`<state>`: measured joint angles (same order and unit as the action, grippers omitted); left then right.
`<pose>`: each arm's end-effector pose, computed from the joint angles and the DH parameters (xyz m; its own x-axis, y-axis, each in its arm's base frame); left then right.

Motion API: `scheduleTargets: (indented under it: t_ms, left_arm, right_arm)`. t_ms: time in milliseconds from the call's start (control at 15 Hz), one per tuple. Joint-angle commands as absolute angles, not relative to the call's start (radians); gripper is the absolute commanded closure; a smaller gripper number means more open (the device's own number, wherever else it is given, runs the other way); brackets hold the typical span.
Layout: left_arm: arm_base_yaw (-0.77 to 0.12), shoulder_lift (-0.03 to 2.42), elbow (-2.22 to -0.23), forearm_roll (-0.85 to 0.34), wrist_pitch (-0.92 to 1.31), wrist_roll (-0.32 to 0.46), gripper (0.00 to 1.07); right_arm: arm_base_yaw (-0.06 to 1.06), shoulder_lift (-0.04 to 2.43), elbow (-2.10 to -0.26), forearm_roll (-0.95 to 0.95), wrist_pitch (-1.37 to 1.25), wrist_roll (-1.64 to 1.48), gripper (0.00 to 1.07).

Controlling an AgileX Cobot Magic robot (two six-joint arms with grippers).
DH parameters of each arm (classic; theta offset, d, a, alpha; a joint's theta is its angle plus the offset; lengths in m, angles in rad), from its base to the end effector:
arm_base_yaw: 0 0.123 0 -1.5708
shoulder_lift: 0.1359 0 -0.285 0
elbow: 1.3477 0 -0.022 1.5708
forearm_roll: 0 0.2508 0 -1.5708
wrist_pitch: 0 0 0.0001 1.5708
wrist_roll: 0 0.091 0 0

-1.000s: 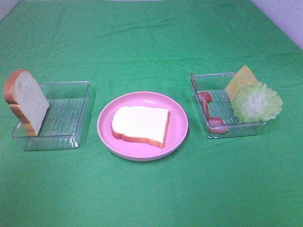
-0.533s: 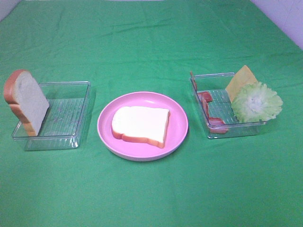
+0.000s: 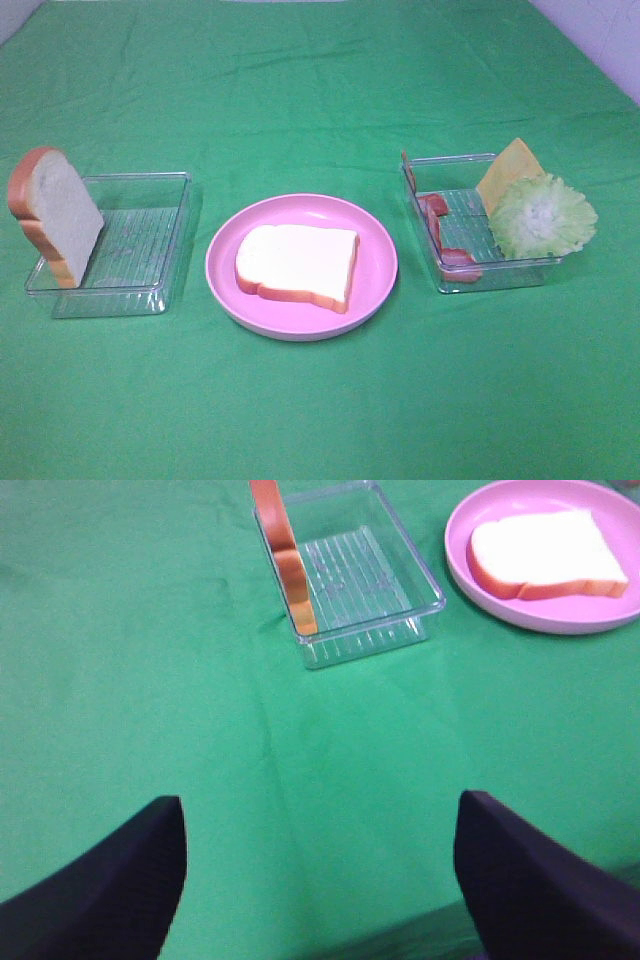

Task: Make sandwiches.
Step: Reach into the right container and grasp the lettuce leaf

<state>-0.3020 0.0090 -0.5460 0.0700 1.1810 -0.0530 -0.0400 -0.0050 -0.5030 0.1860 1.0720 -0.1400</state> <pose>-0.0119 0.0099 0.2806 -0.5101 0.1314 -0.8500 0.2310 0.9729 0.0117 -0.0066 0.0151 0.2783 -0.4462 -0.0317 -0.8944 -0.1278 0.9914 0.0286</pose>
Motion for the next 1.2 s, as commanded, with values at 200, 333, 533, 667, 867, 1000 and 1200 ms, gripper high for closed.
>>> scheduleTargets:
  t_ms: [200, 333, 533, 667, 867, 1000, 1200]
  left_arm:
    - [-0.305, -0.026, -0.509, 0.071, 1.043, -0.041, 0.35]
    - [-0.305, -0.025, -0.498, 0.075, 1.043, -0.038, 0.35]
    - [-0.305, -0.025, -0.498, 0.047, 1.044, -0.036, 0.35]
    - [-0.305, -0.025, -0.498, 0.041, 1.044, -0.03, 0.35]
    - [-0.305, -0.025, -0.498, 0.041, 1.044, -0.03, 0.35]
    - [-0.305, -0.025, -0.498, 0.041, 1.044, -0.03, 0.35]
    - [-0.305, -0.025, -0.498, 0.041, 1.044, -0.03, 0.35]
  right_arm:
    - [-0.045, -0.017, -0.503, 0.241, 1.056, -0.146, 0.32]
    - [-0.045, -0.017, -0.503, 0.241, 1.056, -0.146, 0.32]
    - [-0.045, 0.011, -0.506, 0.212, 1.041, -0.1, 0.32]
    - [-0.045, 0.057, -0.515, 0.197, 1.019, -0.063, 0.32]
    - [-0.045, 0.319, -0.531, 0.201, 0.891, -0.04, 0.33]
    - [-0.045, 0.497, -0.552, 0.227, 0.865, -0.04, 0.33]
    - [-0.045, 0.757, -0.644, 0.235, 0.867, -0.044, 0.35]
